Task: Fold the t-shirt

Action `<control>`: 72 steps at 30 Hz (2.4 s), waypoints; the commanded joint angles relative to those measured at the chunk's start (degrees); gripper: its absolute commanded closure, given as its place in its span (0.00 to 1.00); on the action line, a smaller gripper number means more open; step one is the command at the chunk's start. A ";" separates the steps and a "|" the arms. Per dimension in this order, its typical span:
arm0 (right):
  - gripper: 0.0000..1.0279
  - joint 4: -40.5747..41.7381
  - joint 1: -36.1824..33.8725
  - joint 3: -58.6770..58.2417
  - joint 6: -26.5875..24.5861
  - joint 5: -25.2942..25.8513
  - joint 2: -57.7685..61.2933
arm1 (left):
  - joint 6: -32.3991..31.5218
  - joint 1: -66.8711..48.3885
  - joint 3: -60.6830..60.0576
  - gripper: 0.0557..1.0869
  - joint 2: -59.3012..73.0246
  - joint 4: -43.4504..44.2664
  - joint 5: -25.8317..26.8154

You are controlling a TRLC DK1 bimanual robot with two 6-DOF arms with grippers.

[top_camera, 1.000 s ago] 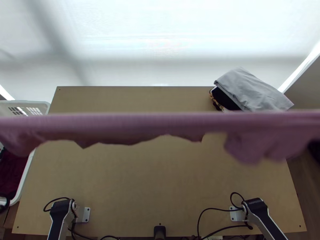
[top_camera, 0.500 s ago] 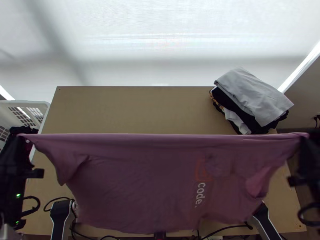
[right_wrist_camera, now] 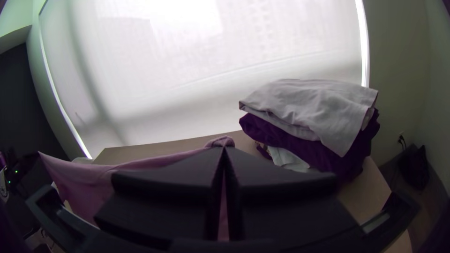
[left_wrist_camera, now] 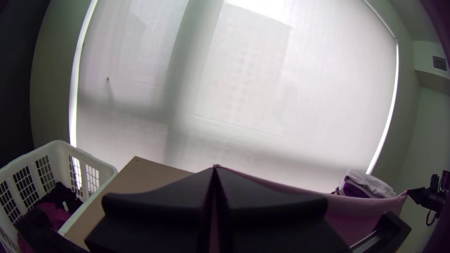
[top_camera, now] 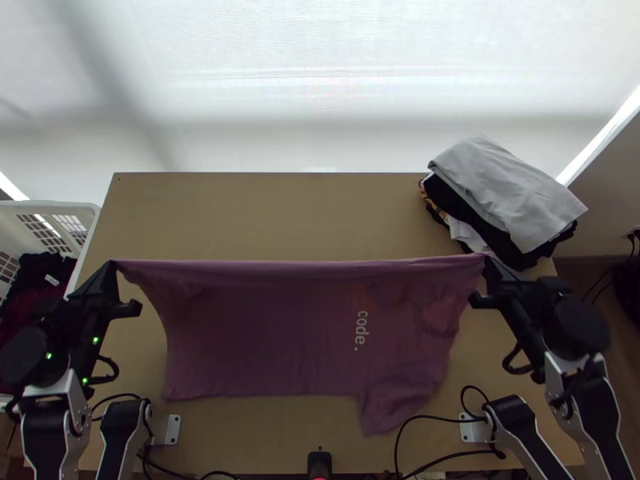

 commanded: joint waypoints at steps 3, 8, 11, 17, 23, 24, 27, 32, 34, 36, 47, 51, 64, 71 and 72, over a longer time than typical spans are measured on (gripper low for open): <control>0.97 6.53 -0.39 0.12 2.75 0.71 10.94 | -0.37 -0.11 -1.03 0.96 9.31 5.51 -0.41; 0.97 6.88 -2.15 6.01 4.07 -1.31 24.92 | -0.81 -0.03 -0.07 0.96 20.21 8.85 -0.41; 0.97 7.67 -2.41 9.88 4.68 -1.40 32.30 | -0.89 0.41 1.07 0.96 27.59 11.40 -0.41; 0.97 8.64 -2.59 17.96 6.79 -1.40 44.51 | -1.42 0.68 6.00 0.96 41.04 15.27 -0.41; 0.97 5.83 -2.94 25.43 8.64 -1.48 54.18 | -3.88 -0.20 13.03 0.96 52.29 14.21 -0.41; 0.97 5.30 -3.03 26.58 8.90 -1.66 55.50 | -3.97 -0.55 14.17 0.96 53.78 13.33 -0.41; 0.97 3.54 -3.12 29.74 9.25 -1.92 59.10 | -5.03 -1.87 16.90 0.96 57.03 11.93 -0.41; 0.97 1.26 -3.03 34.05 10.13 -1.92 63.85 | -5.99 -3.45 21.20 0.96 61.87 9.55 -0.32; 0.97 1.17 -2.94 35.01 10.13 -1.92 65.17 | -5.99 -3.63 22.61 0.96 64.15 8.85 -0.32; 0.97 0.99 -3.03 35.98 10.13 -1.92 66.31 | -6.61 -3.63 24.10 0.96 66.09 8.59 -0.32; 0.97 -4.28 -3.91 42.49 13.38 -1.83 71.94 | -7.93 -2.40 36.67 0.96 78.74 -1.70 0.12; 0.97 -7.00 -4.44 45.39 13.47 -1.83 74.22 | -8.28 -2.57 40.71 0.96 81.38 -6.80 0.12; 0.97 -11.22 -4.79 47.93 6.97 -1.83 75.10 | -6.43 -2.31 43.17 0.96 80.59 -18.13 2.49; 0.97 -11.31 -4.79 42.31 4.33 -1.83 70.35 | -4.23 -1.26 39.66 0.96 76.46 -21.30 5.21; 0.97 -11.31 -4.79 41.43 3.98 -1.83 69.65 | -4.06 -1.08 39.04 0.96 75.67 -21.56 5.65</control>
